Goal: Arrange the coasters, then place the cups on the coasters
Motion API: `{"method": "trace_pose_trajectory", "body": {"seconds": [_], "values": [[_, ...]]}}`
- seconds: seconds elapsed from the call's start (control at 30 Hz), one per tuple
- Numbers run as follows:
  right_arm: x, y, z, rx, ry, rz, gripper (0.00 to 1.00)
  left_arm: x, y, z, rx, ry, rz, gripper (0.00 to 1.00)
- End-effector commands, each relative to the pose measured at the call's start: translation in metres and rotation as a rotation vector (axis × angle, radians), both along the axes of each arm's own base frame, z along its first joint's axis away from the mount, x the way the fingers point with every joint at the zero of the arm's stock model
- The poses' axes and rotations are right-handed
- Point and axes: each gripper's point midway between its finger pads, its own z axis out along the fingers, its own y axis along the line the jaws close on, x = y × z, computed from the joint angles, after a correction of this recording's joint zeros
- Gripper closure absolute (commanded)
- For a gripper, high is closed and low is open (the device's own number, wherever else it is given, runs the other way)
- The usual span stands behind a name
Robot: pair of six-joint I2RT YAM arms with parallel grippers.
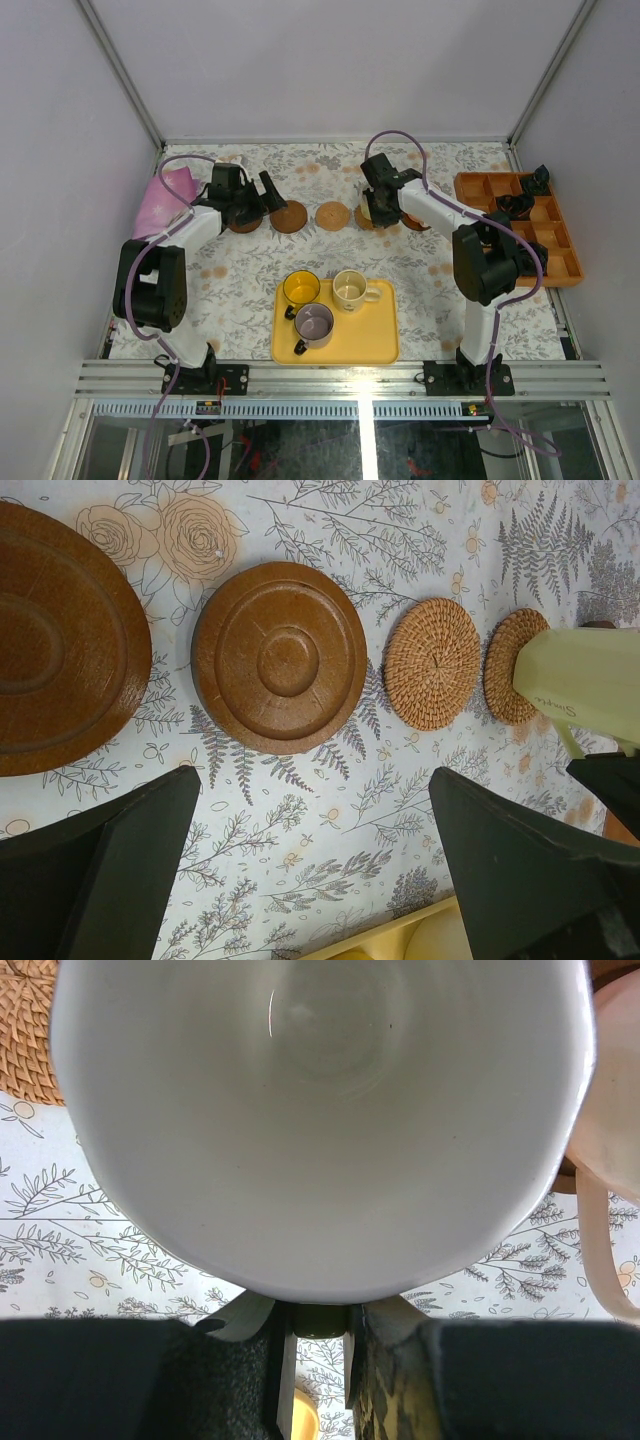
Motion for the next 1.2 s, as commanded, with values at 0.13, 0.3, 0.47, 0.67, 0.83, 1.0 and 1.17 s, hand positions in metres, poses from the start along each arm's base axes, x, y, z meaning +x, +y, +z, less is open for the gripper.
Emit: {"method": "trace_pose_trajectory", "body": {"seconds": [0.13, 0.3, 0.47, 0.67, 0.83, 1.0, 1.17], "values": [[0.007, 0.000, 0.035, 0.034, -0.067, -0.019, 1.00, 0.010, -0.006, 0.009, -0.014, -0.033, -0.014, 0.01], [0.003, 0.000, 0.032, 0.030, -0.046, -0.019, 1.00, 0.010, -0.006, 0.009, -0.016, -0.033, -0.014, 0.01], [0.001, 0.002, 0.033, 0.043, -0.040, -0.016, 1.00, 0.009, -0.007, 0.009, -0.018, -0.030, -0.013, 0.01], [-0.001, 0.006, 0.038, 0.072, -0.036, -0.015, 1.00, 0.009, -0.008, 0.007, -0.019, -0.026, -0.016, 0.01], [-0.003, 0.006, 0.040, 0.075, -0.031, -0.016, 1.00, 0.009, -0.009, 0.007, -0.020, -0.025, -0.017, 0.00], [-0.004, 0.005, 0.038, 0.069, -0.032, -0.018, 1.00, 0.010, -0.009, 0.007, -0.019, -0.025, -0.017, 0.01], [-0.003, 0.002, 0.030, 0.047, -0.021, -0.019, 0.89, 0.010, -0.009, 0.005, -0.019, -0.022, -0.019, 0.00]]}}
